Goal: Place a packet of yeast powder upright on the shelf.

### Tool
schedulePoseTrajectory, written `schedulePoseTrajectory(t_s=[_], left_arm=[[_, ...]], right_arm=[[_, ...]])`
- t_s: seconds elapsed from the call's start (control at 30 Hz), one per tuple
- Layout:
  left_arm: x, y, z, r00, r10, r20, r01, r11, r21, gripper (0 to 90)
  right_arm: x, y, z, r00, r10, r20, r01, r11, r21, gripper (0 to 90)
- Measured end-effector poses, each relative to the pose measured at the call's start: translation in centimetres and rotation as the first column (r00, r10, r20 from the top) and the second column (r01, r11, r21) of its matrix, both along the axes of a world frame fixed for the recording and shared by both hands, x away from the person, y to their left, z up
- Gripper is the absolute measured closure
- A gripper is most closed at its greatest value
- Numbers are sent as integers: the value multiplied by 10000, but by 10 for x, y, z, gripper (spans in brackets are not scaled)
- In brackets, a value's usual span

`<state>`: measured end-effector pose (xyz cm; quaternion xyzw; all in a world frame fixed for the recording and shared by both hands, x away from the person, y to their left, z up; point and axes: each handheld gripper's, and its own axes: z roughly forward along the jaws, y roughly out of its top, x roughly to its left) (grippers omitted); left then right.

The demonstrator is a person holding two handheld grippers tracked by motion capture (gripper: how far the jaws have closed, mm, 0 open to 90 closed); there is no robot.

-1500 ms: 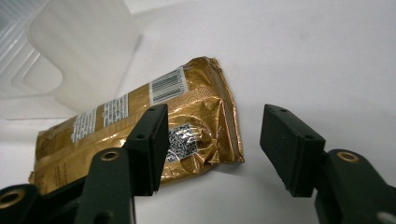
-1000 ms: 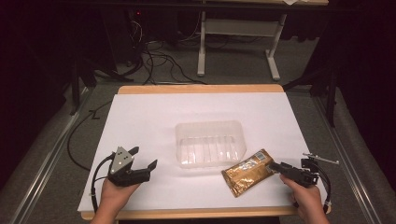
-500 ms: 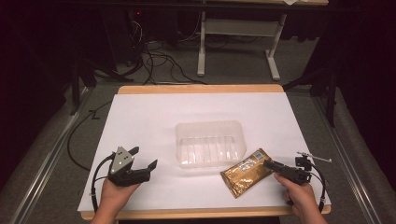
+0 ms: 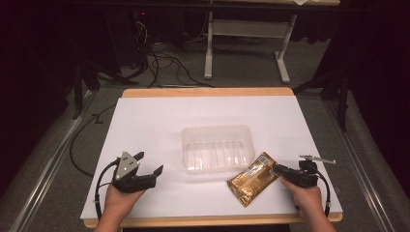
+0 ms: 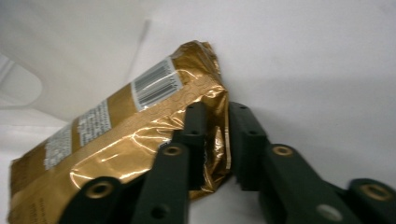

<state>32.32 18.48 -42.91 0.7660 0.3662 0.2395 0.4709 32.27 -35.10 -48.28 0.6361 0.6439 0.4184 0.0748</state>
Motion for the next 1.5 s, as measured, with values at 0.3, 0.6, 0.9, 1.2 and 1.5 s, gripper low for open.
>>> schedulePoseTrajectory(t_s=[0.3,0.6,0.9,1.2,1.5], left_arm=[[0,2,0,10000,33,12,-33,10000,-22,187],[0,1,0,10000,-7,-12,7,10000,-13,187],[0,1,-1,10000,-29,-36,29,10000,-30,187],[0,2,0,10000,3,-11,-3,10000,-76,186],[0,3,0,10000,3,3,-3,10000,-76,187]], right_arm=[[1,2,2,9996,277,101,-275,9993,-240,896],[1,3,5,9994,338,-47,-339,9991,-267,882],[-1,-2,7,9968,769,226,-773,9968,183,899],[-5,-3,13,9953,784,564,-818,9947,622,898],[-14,-9,21,9899,787,1181,-883,9930,786,900]])
